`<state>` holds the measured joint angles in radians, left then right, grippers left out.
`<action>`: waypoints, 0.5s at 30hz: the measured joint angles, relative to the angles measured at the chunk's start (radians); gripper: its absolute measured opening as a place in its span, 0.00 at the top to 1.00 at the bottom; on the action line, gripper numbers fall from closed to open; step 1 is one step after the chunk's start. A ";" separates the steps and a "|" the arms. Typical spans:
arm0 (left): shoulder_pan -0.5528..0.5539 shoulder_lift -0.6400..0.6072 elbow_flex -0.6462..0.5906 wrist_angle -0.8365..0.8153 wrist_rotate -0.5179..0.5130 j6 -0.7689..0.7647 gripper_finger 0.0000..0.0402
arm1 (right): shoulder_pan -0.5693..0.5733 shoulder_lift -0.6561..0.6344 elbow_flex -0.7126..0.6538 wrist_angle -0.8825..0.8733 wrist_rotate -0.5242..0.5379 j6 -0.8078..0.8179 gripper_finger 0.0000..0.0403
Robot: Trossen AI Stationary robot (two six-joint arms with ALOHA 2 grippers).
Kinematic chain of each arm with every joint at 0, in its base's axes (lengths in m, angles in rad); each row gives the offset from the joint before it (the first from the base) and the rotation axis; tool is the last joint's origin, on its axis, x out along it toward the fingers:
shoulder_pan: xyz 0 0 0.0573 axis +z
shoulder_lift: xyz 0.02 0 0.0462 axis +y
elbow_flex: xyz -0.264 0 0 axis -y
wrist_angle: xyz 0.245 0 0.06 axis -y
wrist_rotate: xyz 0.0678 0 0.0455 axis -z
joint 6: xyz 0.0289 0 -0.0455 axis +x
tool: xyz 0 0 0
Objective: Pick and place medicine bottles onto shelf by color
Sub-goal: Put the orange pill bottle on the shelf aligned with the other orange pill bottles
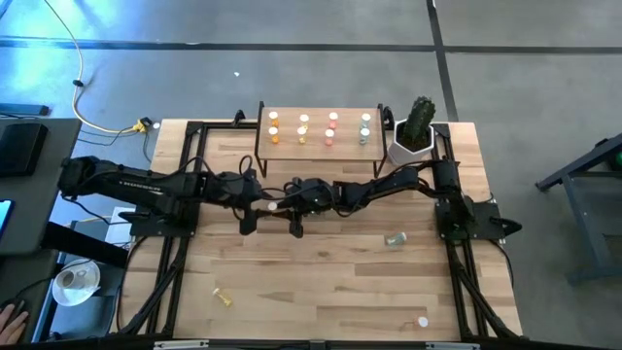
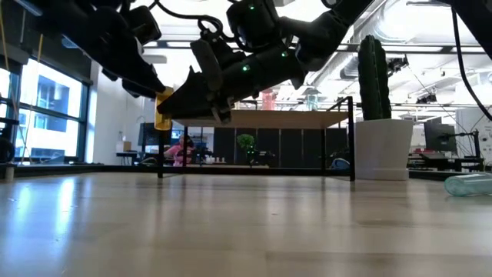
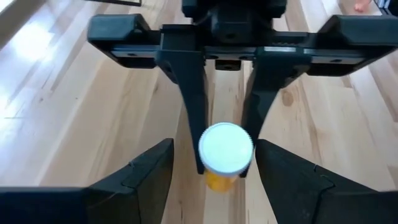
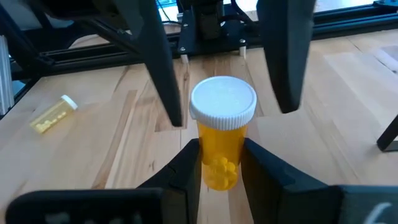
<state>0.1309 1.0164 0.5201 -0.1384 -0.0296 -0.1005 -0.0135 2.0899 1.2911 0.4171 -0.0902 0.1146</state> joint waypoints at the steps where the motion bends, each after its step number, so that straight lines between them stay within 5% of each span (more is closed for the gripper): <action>1: 0.003 0.000 0.000 0.000 0.000 0.000 0.46 | 0.000 0.000 0.000 0.000 0.000 0.000 0.79; 15: 0.008 0.000 0.000 0.004 0.002 0.000 0.62 | -0.001 0.000 -0.001 0.013 0.000 0.016 0.79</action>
<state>0.1390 1.0164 0.5201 -0.1341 -0.0272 -0.1005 -0.0143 2.0899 1.2903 0.4297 -0.0898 0.1303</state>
